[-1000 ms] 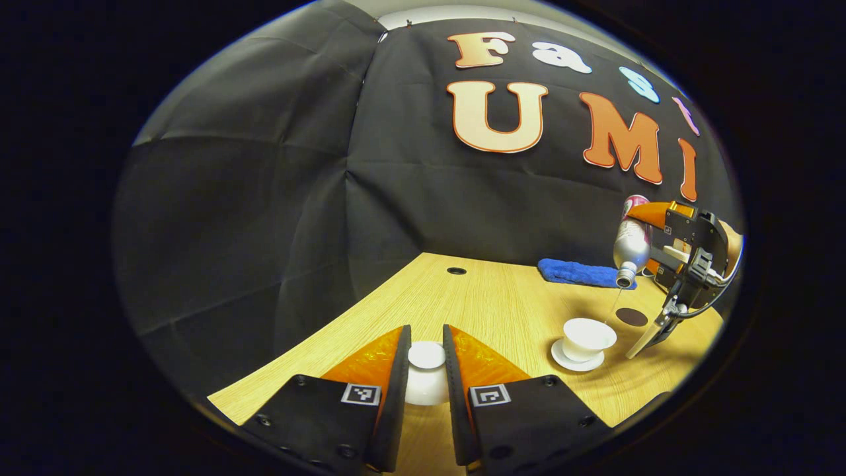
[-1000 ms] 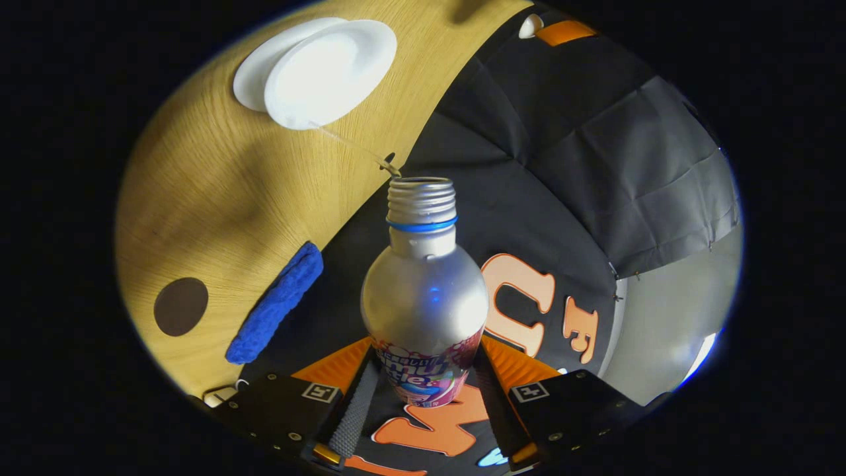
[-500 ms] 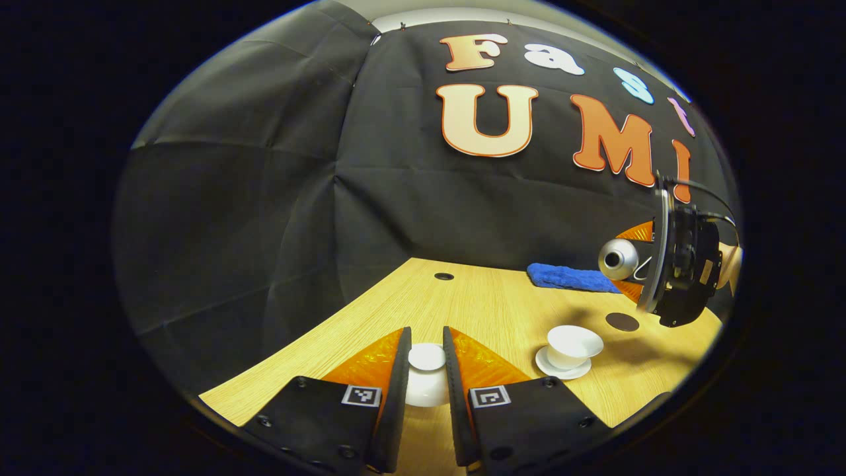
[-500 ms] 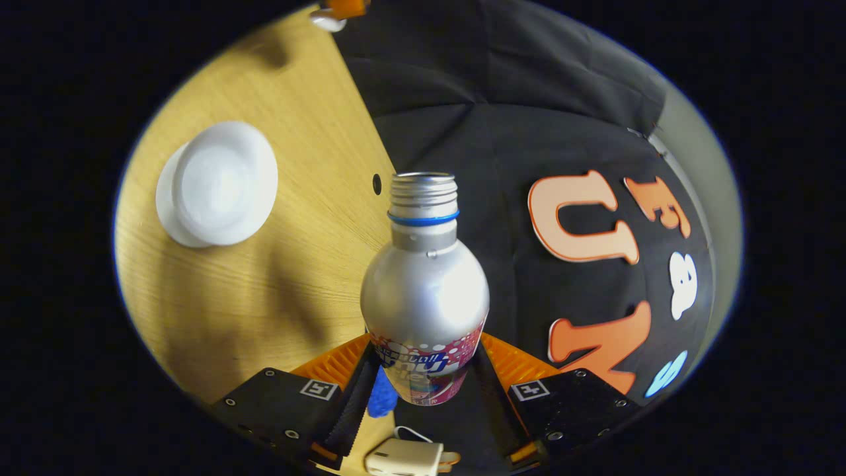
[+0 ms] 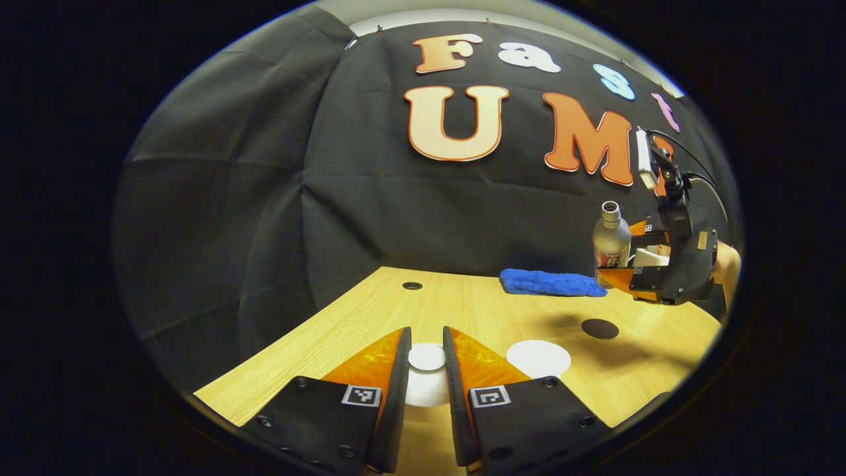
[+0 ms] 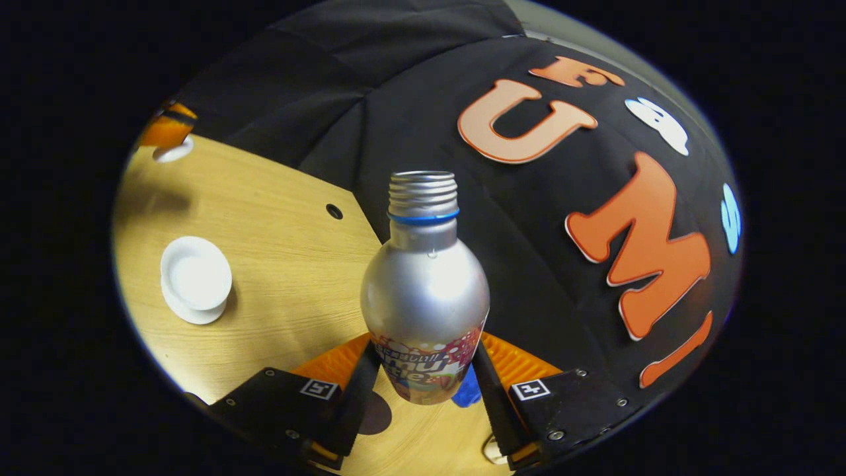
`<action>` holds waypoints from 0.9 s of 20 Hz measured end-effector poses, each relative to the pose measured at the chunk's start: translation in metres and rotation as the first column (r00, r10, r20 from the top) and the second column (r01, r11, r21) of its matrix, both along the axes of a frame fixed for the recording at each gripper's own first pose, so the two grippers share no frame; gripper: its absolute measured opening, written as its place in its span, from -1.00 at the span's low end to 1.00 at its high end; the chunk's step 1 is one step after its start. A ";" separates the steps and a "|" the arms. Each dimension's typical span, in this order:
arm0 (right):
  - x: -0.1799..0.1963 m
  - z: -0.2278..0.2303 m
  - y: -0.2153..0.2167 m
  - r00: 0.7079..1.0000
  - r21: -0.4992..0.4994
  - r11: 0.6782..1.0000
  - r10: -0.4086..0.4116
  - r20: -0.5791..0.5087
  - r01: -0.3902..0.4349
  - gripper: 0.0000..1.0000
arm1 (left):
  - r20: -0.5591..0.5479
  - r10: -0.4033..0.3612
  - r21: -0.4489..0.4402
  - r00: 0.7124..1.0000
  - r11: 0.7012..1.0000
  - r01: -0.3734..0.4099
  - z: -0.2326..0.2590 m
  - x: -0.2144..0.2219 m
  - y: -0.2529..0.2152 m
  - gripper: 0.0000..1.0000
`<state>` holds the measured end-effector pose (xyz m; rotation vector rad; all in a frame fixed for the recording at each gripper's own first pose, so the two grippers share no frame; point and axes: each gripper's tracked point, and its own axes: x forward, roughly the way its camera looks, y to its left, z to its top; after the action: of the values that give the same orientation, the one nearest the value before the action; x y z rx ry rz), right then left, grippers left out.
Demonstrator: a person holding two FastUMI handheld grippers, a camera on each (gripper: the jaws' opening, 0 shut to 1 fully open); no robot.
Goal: Open the teacup lid with one hand, grasp the water bottle and pour water into the teacup with the other hand; after pouring, place the water bottle on the coaster and then close the teacup lid.
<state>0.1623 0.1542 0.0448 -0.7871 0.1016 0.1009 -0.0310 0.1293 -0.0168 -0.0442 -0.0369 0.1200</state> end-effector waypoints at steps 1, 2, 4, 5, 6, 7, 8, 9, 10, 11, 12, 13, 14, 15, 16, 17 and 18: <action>0.001 -0.004 -0.002 1.000 0.056 0.998 -0.002 -0.020 0.003 0.61 | 0.002 -0.008 0.006 1.000 1.000 0.008 0.002 0.002 -0.006 -0.30; 0.004 -0.012 -0.006 0.999 0.108 0.994 0.001 -0.039 0.003 0.60 | 0.004 -0.018 0.011 1.000 1.000 0.018 0.004 0.005 -0.013 -0.30; 0.011 -0.022 -0.013 0.998 0.197 0.980 -0.002 -0.069 0.016 0.60 | 0.006 -0.036 0.020 0.999 0.999 0.036 0.005 0.011 -0.026 -0.31; 0.014 -0.026 -0.017 0.996 0.241 0.970 -0.004 -0.085 0.025 0.61 | 0.006 -0.046 0.024 0.999 0.999 0.046 0.007 0.013 -0.032 -0.30; 0.017 -0.032 -0.020 0.995 0.288 0.957 -0.005 -0.104 0.034 0.61 | 0.006 -0.055 0.026 0.998 0.998 0.055 0.006 0.016 -0.038 -0.30; 0.021 -0.037 -0.023 0.993 0.335 0.941 -0.005 -0.121 0.046 0.61 | 0.008 -0.065 0.025 0.998 0.998 0.064 0.007 0.019 -0.045 -0.30; 0.025 -0.045 -0.025 0.990 0.379 0.924 -0.002 -0.139 0.055 0.61 | 0.009 -0.076 0.023 0.997 0.997 0.076 0.008 0.022 -0.053 -0.30; 0.029 -0.053 -0.027 0.988 0.419 0.906 0.008 -0.157 0.059 0.62 | 0.008 -0.087 0.020 0.996 0.996 0.087 0.008 0.025 -0.060 -0.30; 0.031 -0.057 -0.033 0.987 0.459 0.886 0.007 -0.162 0.069 0.62 | 0.005 -0.099 0.018 0.995 0.995 0.099 0.008 0.028 -0.067 -0.30; 0.032 -0.066 -0.039 0.983 0.486 0.870 0.004 -0.182 0.086 0.53 | 0.000 -0.109 0.018 0.994 0.994 0.109 0.007 0.032 -0.074 -0.30; 0.036 -0.075 -0.046 0.980 0.509 0.855 0.000 -0.197 0.103 0.60 | -0.005 -0.120 0.021 0.993 0.993 0.120 0.005 0.035 -0.082 -0.36; 0.038 -0.083 -0.049 0.977 0.529 0.841 0.001 -0.213 0.115 0.60 | -0.007 -0.127 0.020 0.992 0.992 0.127 0.004 0.038 -0.087 -0.30; 0.040 -0.091 -0.052 0.973 0.551 0.825 0.005 -0.231 0.127 0.60 | -0.009 -0.136 0.016 0.991 0.991 0.136 0.004 0.042 -0.092 -0.30; 0.042 -0.098 -0.053 0.968 0.574 0.807 0.011 -0.249 0.138 0.59 | -0.011 -0.142 0.010 0.990 0.990 0.142 0.002 0.045 -0.097 -0.30; 0.045 -0.105 -0.055 0.964 0.594 0.790 0.016 -0.265 0.150 0.60 | -0.013 -0.146 0.007 0.989 0.989 0.147 0.001 0.048 -0.100 -0.30; 0.046 -0.111 -0.056 0.960 0.611 0.776 0.021 -0.278 0.160 0.60 | -0.016 -0.150 0.004 0.989 0.989 0.150 0.001 0.051 -0.104 -0.30; 0.046 -0.116 -0.058 0.956 0.623 0.764 0.026 -0.292 0.170 0.59 | -0.016 -0.154 0.003 0.988 0.988 0.154 0.000 0.053 -0.107 -0.30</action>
<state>0.2082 0.0959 -0.0714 -0.0645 0.3534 0.1642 0.0225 0.0221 -0.0168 -0.0415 -0.0180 -0.0342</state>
